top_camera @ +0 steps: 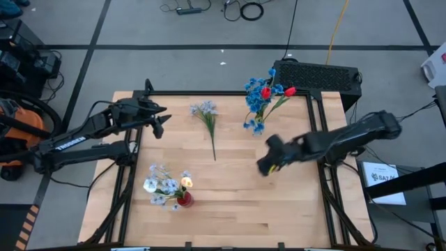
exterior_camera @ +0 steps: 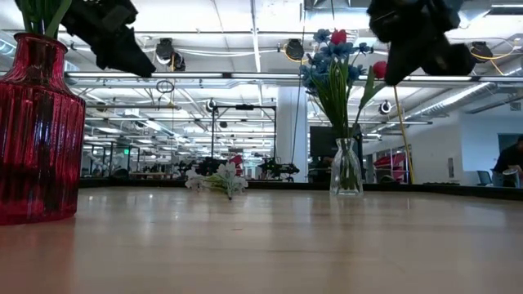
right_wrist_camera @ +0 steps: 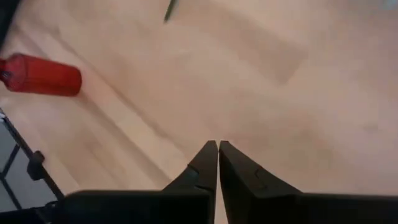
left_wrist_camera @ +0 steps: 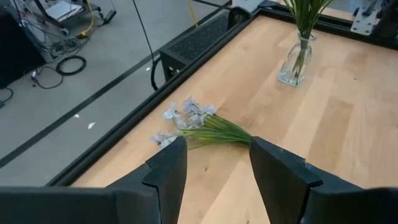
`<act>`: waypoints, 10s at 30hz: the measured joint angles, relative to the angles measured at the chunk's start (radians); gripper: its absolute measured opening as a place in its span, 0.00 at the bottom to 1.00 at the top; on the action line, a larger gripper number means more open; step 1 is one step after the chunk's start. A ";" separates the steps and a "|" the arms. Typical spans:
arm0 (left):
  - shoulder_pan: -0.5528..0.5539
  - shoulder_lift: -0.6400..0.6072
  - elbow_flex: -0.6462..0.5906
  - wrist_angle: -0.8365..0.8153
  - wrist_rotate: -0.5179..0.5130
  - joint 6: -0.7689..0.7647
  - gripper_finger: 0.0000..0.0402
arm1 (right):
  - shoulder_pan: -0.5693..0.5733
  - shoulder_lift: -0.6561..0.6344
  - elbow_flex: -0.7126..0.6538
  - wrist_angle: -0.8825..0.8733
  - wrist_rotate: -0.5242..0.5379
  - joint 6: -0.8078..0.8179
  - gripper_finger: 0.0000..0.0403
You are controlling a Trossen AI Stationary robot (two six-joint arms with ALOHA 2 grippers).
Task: Sort flowers into vase by color
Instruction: Put the white flower into the red vase
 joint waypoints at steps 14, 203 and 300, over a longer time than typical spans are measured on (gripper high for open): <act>0.008 -0.075 0.000 -0.066 0.007 0.000 0.45 | 0.000 0.768 0.621 -0.124 -0.043 -0.065 0.00; 0.006 -0.074 -0.001 -0.195 0.056 -0.025 0.45 | 0.183 1.260 0.754 1.806 0.426 -1.537 0.00; 0.006 -0.074 -0.001 -0.195 0.057 -0.020 0.45 | 0.370 1.254 0.983 1.753 1.307 -1.649 0.55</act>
